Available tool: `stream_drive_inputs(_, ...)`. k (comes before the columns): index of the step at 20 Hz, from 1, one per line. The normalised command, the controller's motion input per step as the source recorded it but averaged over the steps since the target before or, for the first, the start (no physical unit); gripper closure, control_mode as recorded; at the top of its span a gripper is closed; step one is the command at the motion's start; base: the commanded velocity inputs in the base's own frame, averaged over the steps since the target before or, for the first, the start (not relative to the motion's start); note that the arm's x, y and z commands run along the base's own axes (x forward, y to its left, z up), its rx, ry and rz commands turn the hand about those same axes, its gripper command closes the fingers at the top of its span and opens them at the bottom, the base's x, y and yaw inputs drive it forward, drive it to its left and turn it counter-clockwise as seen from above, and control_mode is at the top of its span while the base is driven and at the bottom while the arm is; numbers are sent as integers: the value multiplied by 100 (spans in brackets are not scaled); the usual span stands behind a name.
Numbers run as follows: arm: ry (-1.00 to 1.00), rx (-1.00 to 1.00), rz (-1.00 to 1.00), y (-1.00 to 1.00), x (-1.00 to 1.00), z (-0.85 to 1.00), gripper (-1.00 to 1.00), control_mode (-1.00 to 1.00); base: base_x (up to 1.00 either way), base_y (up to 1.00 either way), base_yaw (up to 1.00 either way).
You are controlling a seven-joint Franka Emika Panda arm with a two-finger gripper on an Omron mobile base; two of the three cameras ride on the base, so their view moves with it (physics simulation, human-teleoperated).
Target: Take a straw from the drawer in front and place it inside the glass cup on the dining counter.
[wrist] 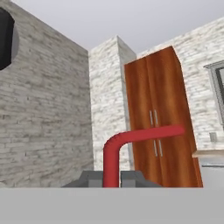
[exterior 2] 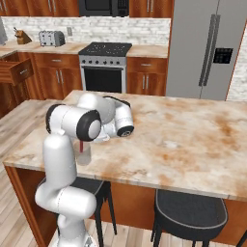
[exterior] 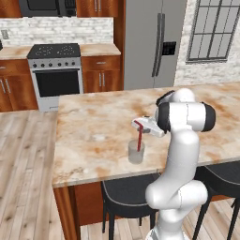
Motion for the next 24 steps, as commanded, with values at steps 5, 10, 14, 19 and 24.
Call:
stream_drive_inputs(5,0,-3,0,0,18,-8,100,-100,0,0,0)
stream_drive_inputs(10,0,-6,0,0,8,-18,100,-100,0,0,0)
stream_drive_inputs(14,0,-8,0,0,-3,-37,100,-100,0,0,0)
stream_drive_inputs(19,0,-5,0,0,0,-27,100,-100,0,0,0)
stream_drive_inputs(24,0,-3,0,0,0,-19,100,-100,0,0,0)
